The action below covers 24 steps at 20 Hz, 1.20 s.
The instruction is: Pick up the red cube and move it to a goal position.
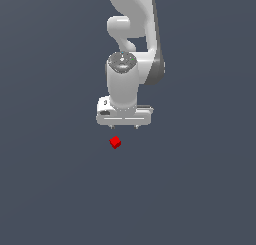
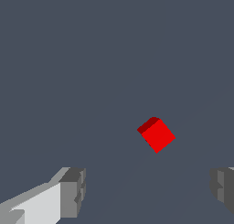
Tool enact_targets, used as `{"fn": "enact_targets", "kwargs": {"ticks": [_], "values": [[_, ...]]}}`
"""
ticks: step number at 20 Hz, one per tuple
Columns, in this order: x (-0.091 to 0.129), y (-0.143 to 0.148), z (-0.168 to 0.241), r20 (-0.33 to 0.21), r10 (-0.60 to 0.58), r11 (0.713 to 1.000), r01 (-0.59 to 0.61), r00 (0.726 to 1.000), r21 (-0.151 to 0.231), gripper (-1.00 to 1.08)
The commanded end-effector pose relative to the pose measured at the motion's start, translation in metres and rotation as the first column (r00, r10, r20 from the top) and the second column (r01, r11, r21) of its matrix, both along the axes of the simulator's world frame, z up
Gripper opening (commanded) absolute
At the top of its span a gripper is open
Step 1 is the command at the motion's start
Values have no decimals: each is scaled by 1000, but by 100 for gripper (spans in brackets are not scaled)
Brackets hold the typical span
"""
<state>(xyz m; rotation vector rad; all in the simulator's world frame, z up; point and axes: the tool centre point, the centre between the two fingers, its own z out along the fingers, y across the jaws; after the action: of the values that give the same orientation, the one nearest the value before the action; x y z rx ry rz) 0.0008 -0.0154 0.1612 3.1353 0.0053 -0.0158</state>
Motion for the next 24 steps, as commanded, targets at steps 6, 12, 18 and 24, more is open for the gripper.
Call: {"fn": "enact_targets", "kwargs": {"ticks": [6, 12, 18, 24], "values": [[-3, -7, -21, 1, 103, 995, -103, 995, 2, 100], [-6, -16, -49, 3, 236, 972, -236, 972, 4, 100], [-7, -27, -80, 6, 379, 926, -379, 926, 6, 100], [-6, -37, -109, 9, 505, 863, -505, 863, 7, 100]]}}
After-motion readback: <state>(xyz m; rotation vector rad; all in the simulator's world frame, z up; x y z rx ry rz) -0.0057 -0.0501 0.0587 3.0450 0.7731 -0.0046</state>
